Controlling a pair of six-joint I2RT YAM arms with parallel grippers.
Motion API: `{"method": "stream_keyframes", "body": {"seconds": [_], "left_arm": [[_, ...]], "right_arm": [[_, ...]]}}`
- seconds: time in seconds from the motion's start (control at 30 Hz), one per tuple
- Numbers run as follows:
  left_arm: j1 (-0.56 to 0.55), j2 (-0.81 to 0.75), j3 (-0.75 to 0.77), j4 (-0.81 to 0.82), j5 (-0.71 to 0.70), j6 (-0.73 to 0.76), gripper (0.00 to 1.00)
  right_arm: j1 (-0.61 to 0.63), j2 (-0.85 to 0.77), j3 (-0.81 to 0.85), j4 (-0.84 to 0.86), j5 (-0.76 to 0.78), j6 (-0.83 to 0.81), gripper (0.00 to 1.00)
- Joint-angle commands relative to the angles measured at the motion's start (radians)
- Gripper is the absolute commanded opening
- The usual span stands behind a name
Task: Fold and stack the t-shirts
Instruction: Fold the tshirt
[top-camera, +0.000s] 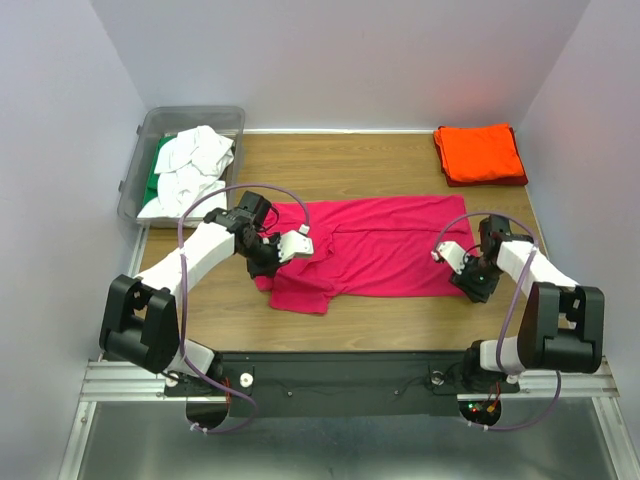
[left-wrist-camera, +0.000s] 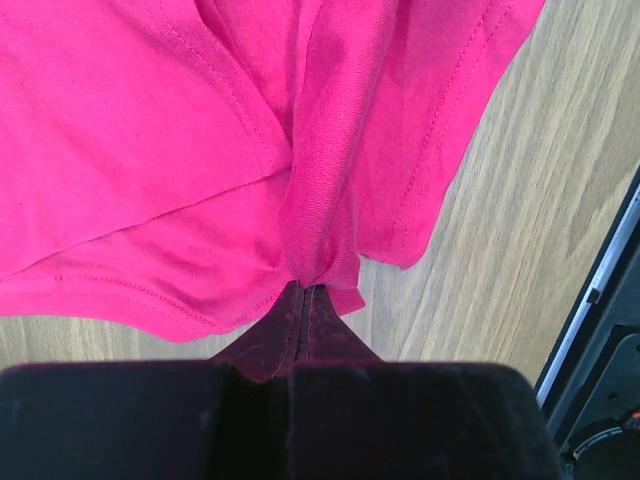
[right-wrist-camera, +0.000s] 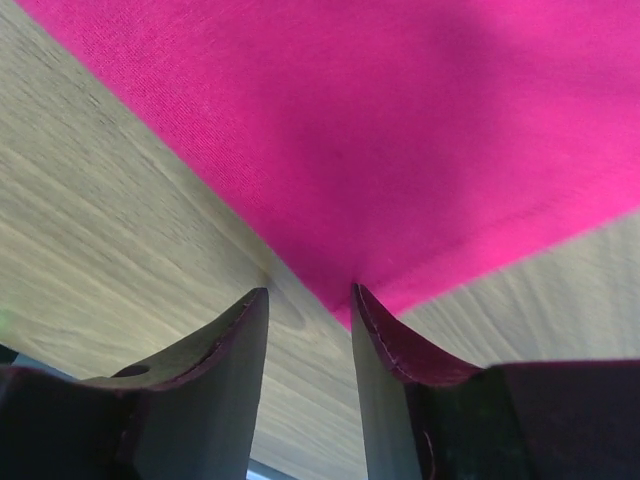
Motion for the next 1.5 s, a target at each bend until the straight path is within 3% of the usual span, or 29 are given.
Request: {"method": "stream_keyframes", "body": {"seconds": [0.0,0.1,0.13,0.17,0.2,0.4,0.77,0.93,1.47], "left_arm": [[-0.001,-0.026,-0.018,0.000,0.003,0.010,0.00],[-0.001,-0.020,-0.026,0.011,0.001,0.007,0.00],[-0.001,-0.017,-0.026,0.011,0.004,0.005,0.00],[-0.001,-0.014,-0.026,0.008,0.006,0.004,0.00],[-0.001,-0.013,-0.023,0.005,0.010,0.002,0.00],[-0.001,-0.055,-0.019,-0.026,0.036,-0.022,0.00],[-0.001,-0.175,-0.072,-0.052,0.027,-0.070,0.00],[0.008,-0.185,-0.018,-0.061,0.016,-0.073,0.00],[0.132,0.194,0.379,-0.092,0.053,0.019,0.00]], "right_arm": [[-0.002,0.030,-0.030,0.100,0.014,-0.015,0.45],[-0.002,0.045,-0.061,0.140,0.028,-0.014,0.41],[-0.003,0.054,-0.065,0.149,0.029,-0.014,0.36],[-0.002,0.056,-0.068,0.150,0.039,-0.011,0.22],[-0.003,0.054,-0.068,0.150,0.045,-0.007,0.17],[-0.005,-0.084,-0.065,0.098,0.078,-0.009,0.01],[-0.003,-0.207,0.016,-0.054,0.054,0.006,0.01],[-0.003,-0.194,0.088,-0.079,0.045,0.017,0.01],[-0.005,0.240,0.483,-0.071,-0.003,0.065,0.00]]}}
